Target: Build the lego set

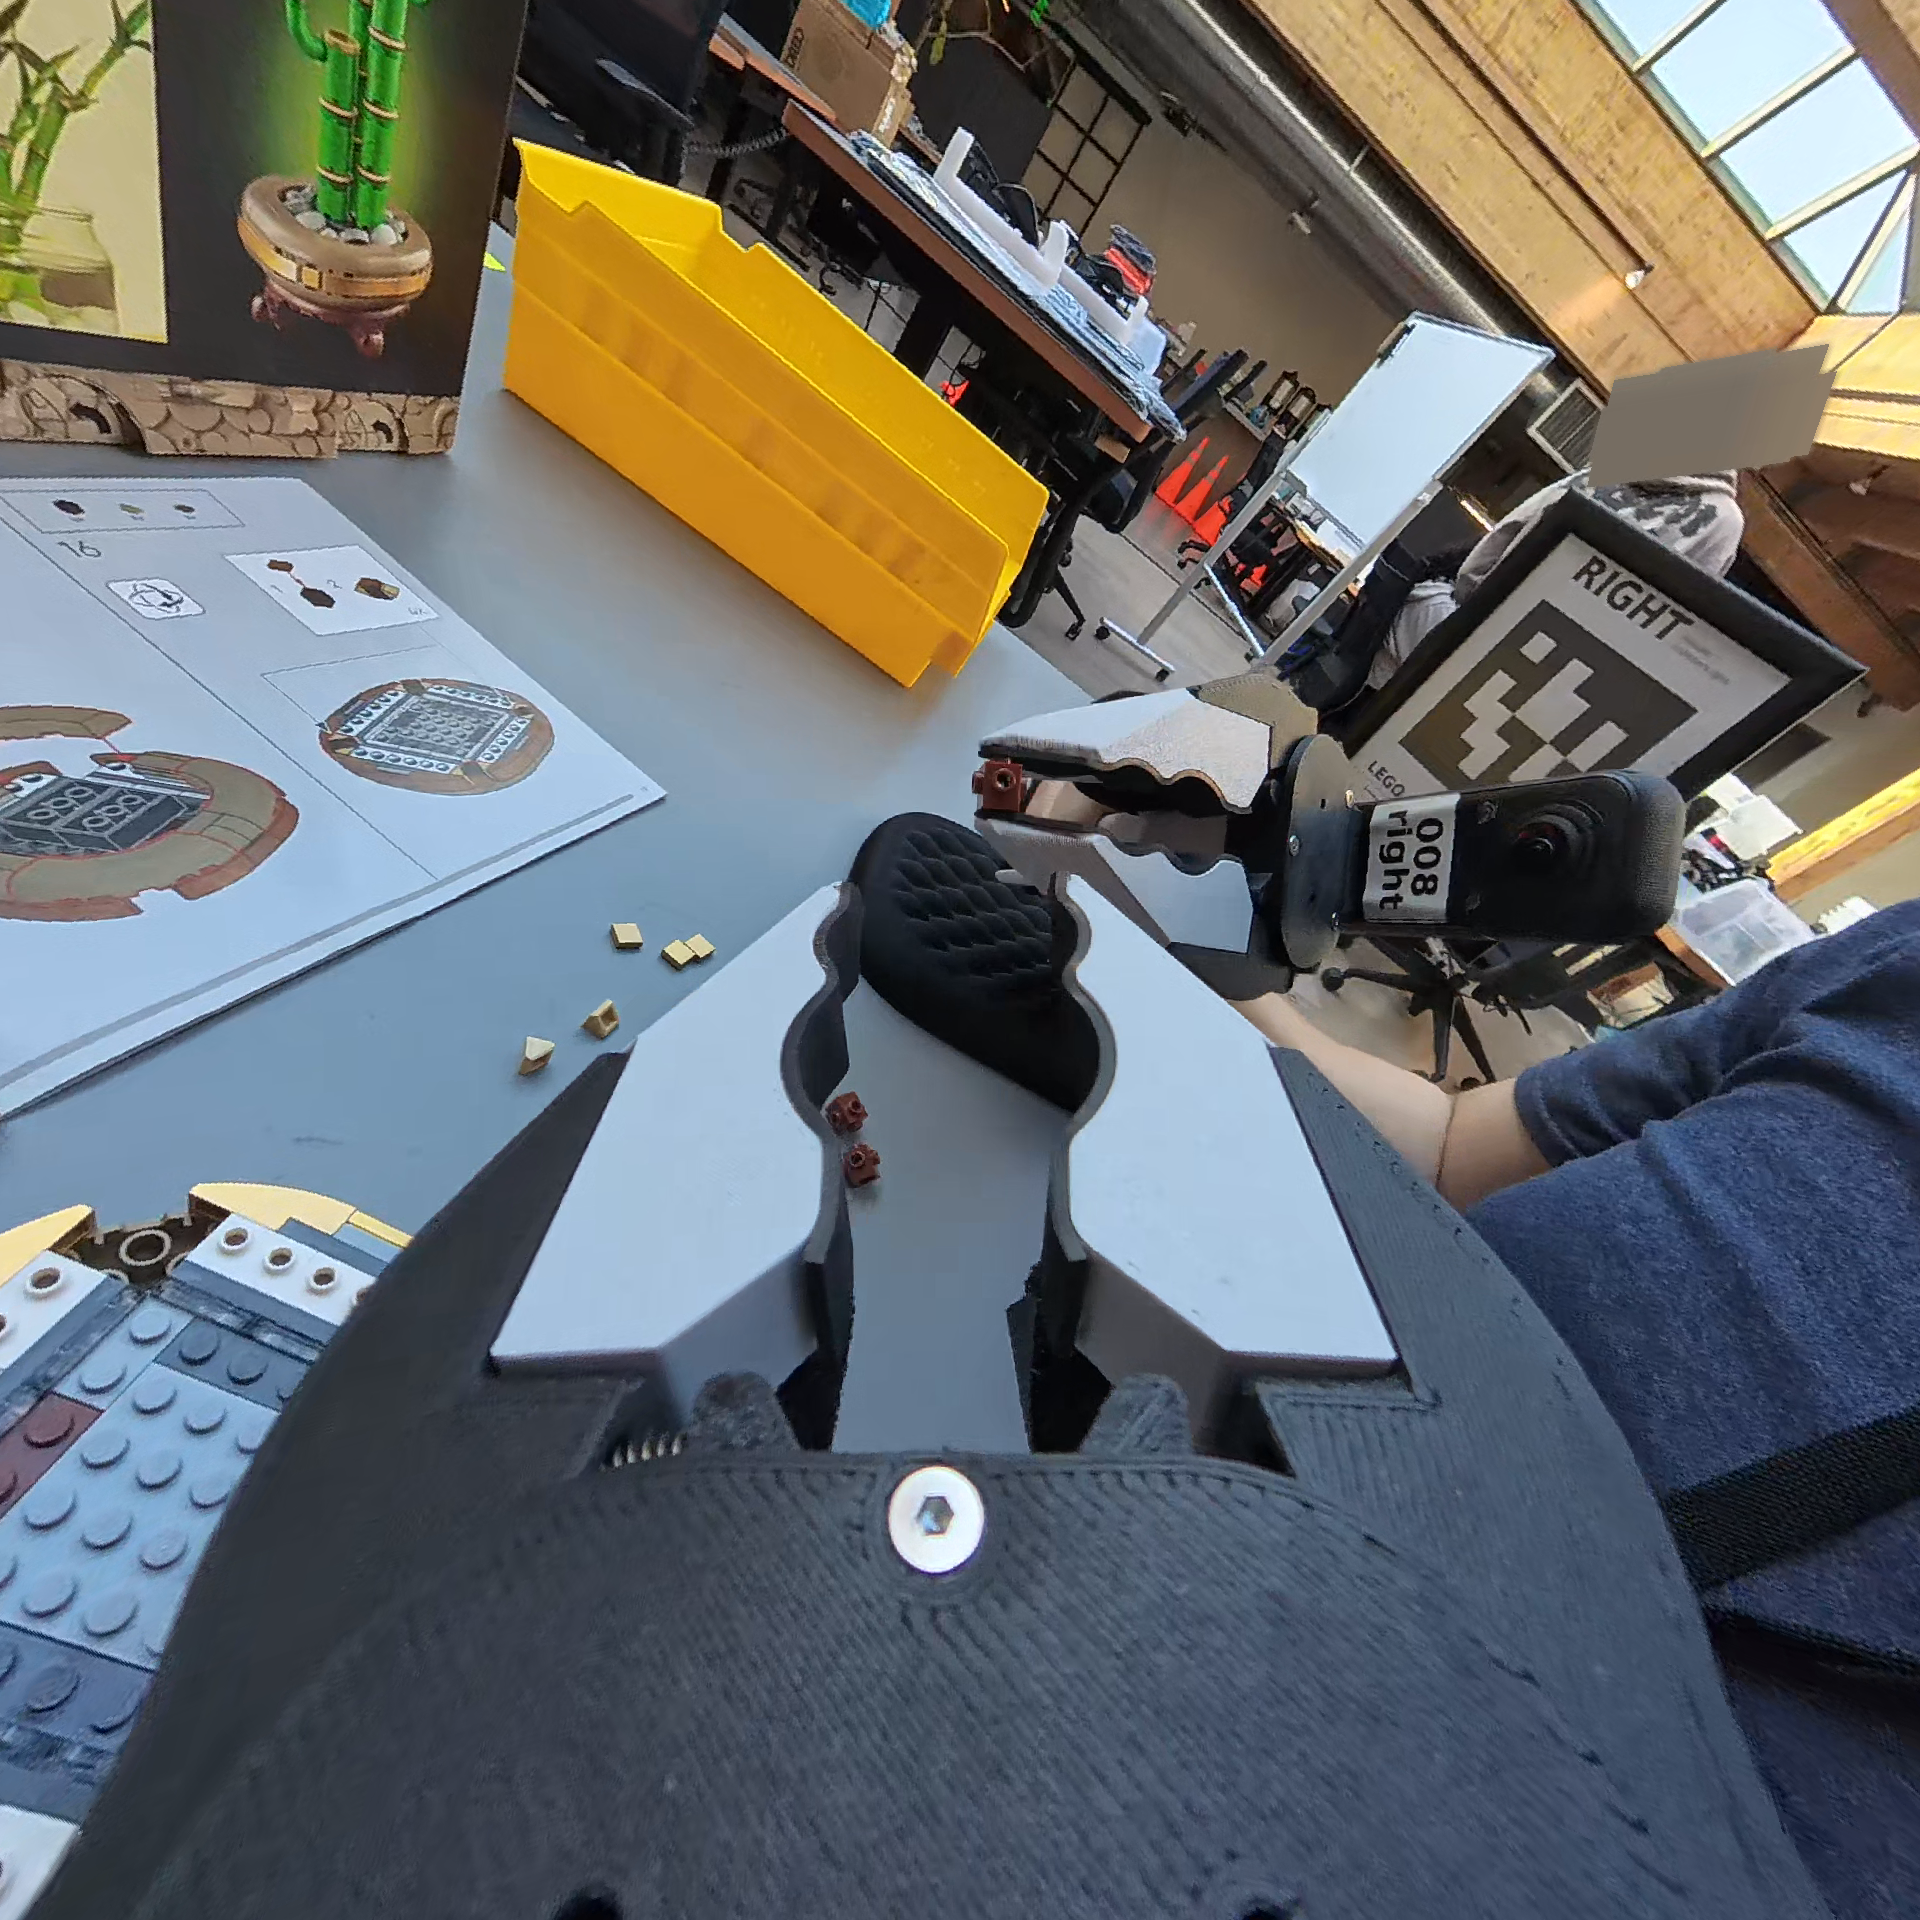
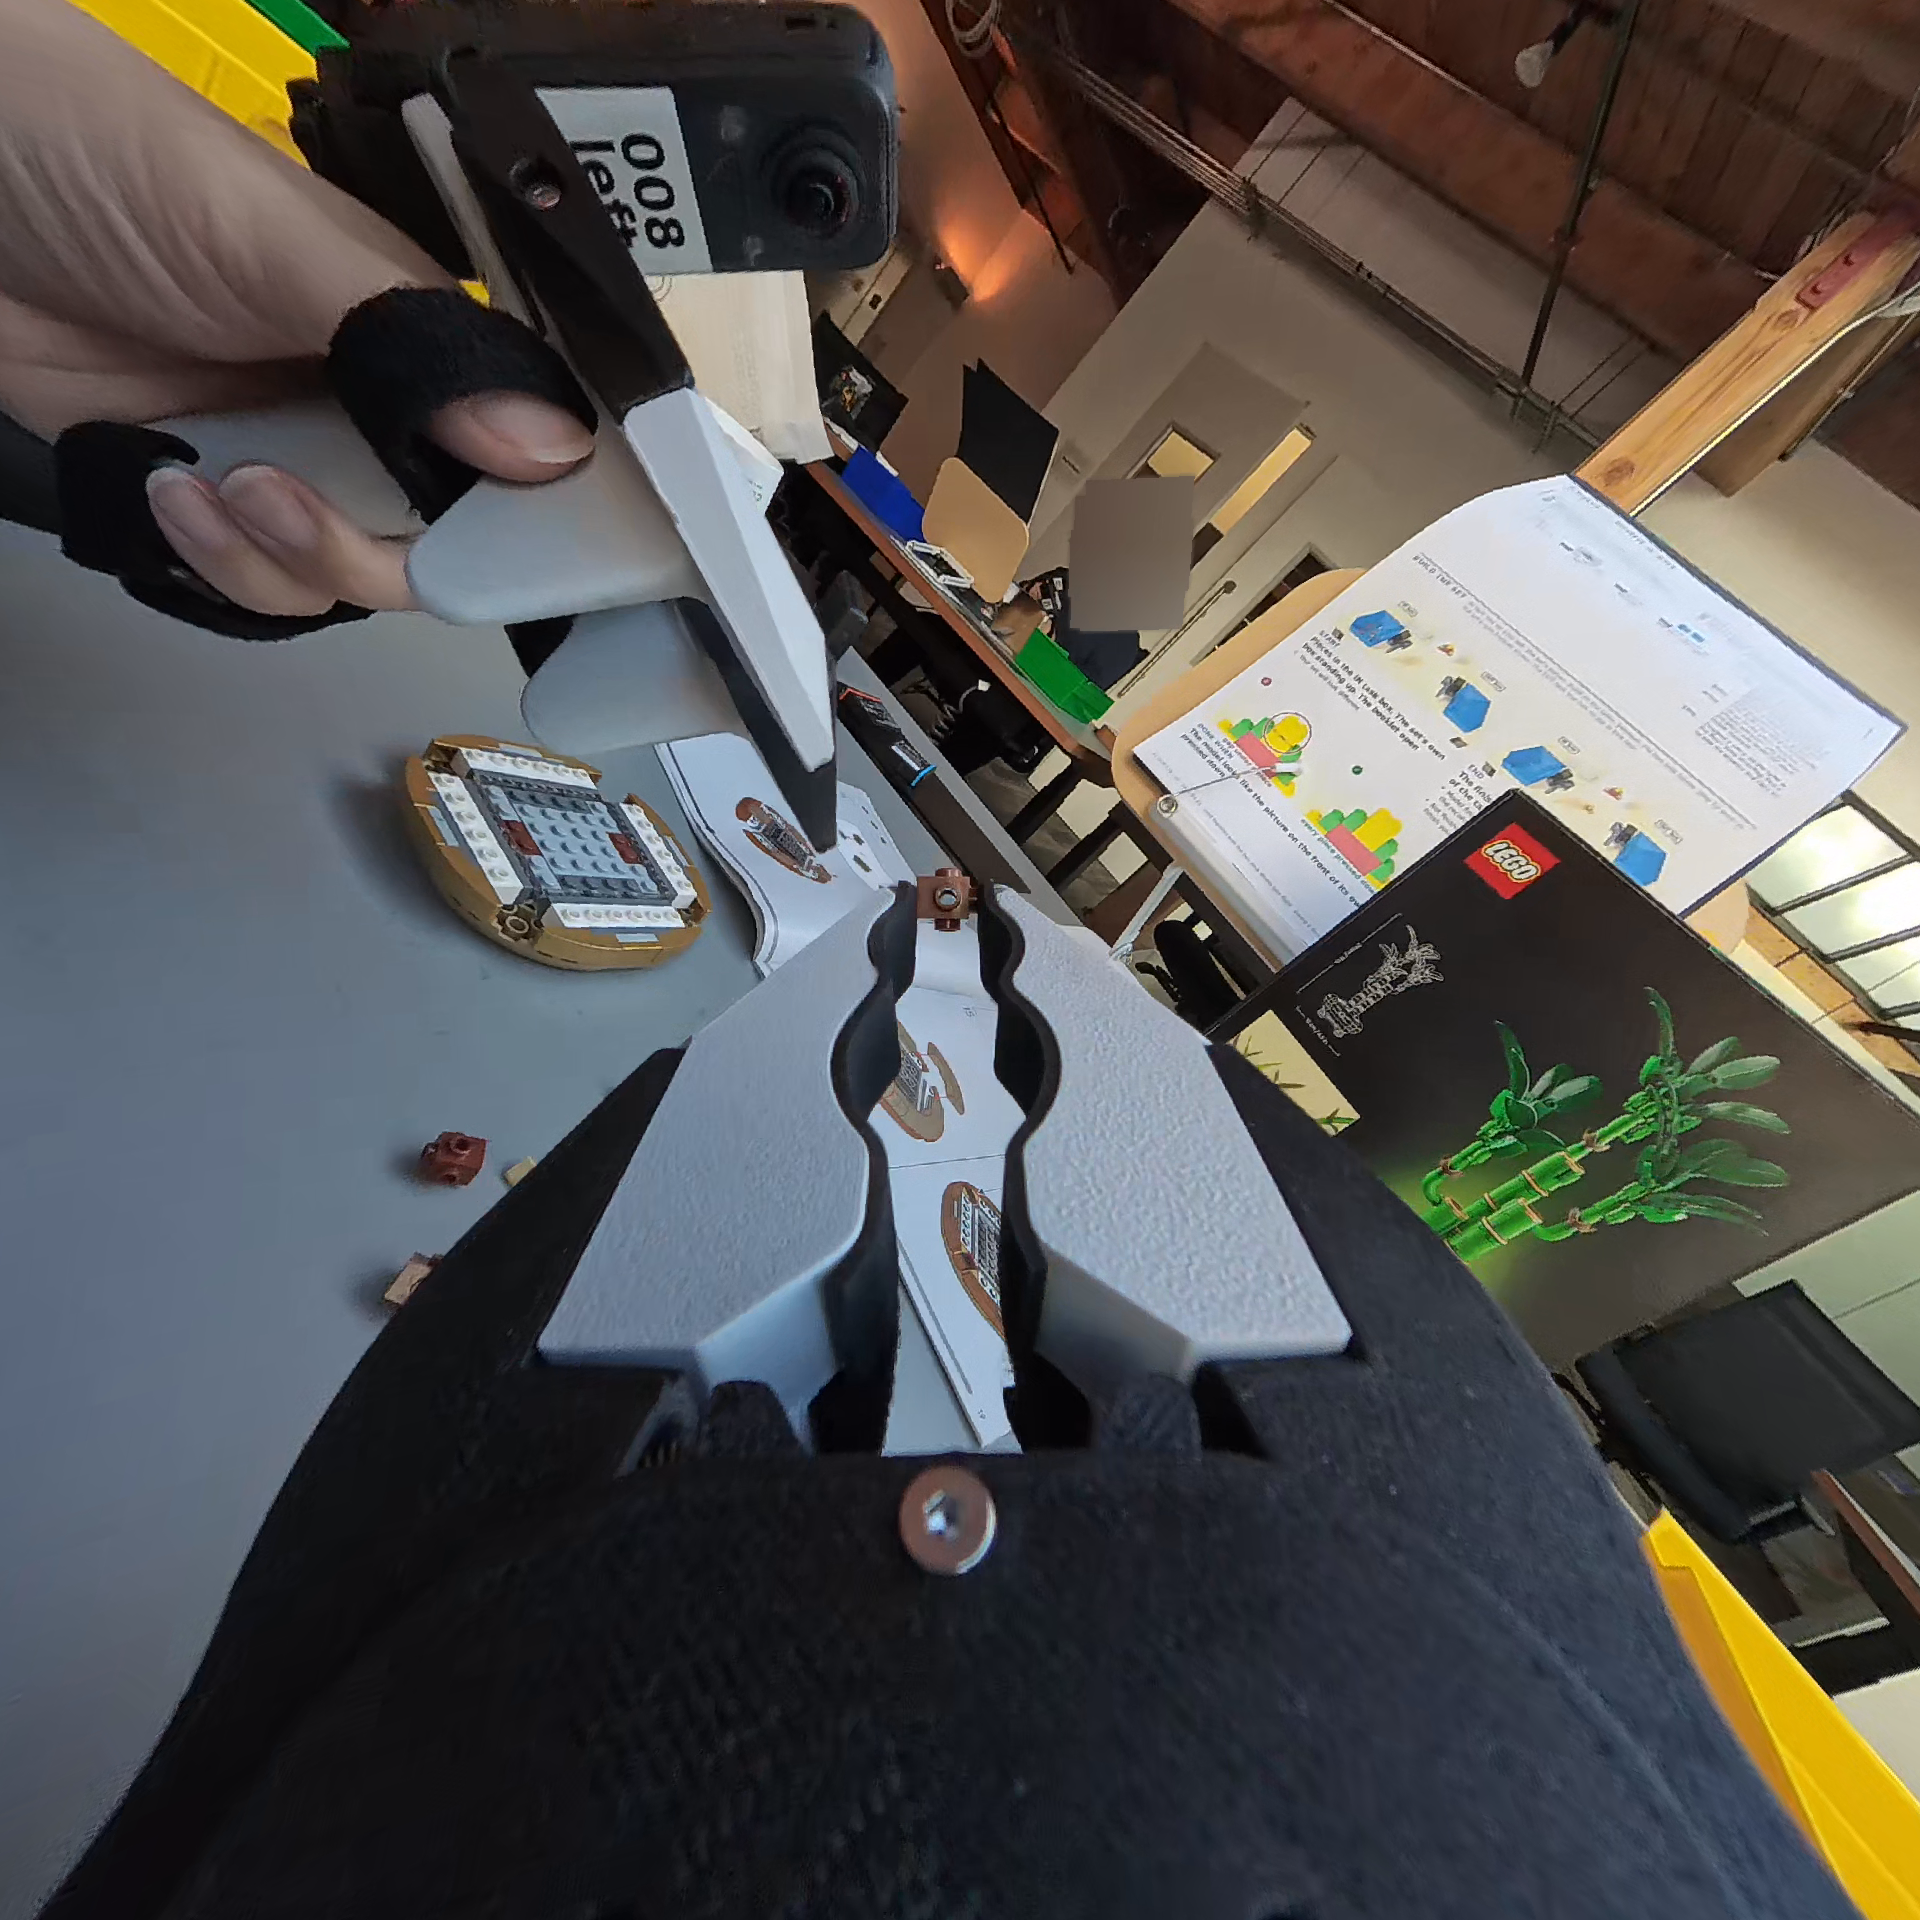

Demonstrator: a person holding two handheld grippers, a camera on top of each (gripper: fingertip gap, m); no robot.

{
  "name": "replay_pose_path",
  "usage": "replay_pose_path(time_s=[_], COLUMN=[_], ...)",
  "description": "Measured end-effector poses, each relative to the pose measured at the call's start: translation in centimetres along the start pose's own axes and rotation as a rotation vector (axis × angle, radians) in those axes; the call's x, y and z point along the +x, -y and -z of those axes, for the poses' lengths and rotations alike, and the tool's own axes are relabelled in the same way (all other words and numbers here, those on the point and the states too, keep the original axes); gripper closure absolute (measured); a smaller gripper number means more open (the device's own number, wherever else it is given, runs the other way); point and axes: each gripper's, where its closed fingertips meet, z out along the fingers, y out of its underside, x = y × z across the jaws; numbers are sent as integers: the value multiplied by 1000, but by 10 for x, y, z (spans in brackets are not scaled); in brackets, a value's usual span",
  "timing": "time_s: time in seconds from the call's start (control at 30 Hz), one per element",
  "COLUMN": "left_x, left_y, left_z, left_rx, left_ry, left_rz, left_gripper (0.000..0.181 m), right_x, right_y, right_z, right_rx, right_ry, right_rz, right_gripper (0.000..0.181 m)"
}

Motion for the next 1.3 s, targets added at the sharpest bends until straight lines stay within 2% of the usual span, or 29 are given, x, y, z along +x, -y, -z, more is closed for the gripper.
replay_pose_path(time_s=[0.3, 0.73, 0.87, 0.93, 1.1, 1.3], left_x=[0, 11, 11, 13, 12, 2], left_y=[1, -4, -8, -9, -12, -11], left_z=[-8, -16, -16, -16, -14, -7], left_rx=[0, -26, -44, -53, -58, -39], left_ry=[73, -23, -22, -31, -29, 30], left_rz=[-94, -74, -103, -120, -118, -155], left_gripper=[142, 162, 162, 171, 171, 171], right_x=[-8, -17, -22, -24, -27, -24], right_y=[4, 8, 9, 11, 11, 6], right_z=[-3, -3, -3, -3, -4, -5], right_rx=[23, 48, 52, 60, 58, 46], right_ry=[14, 47, 67, 67, 67, 67], right_rz=[22, 53, 75, 94, 129, 74], right_gripper=[170, 171, 170, 170, 170, 160])
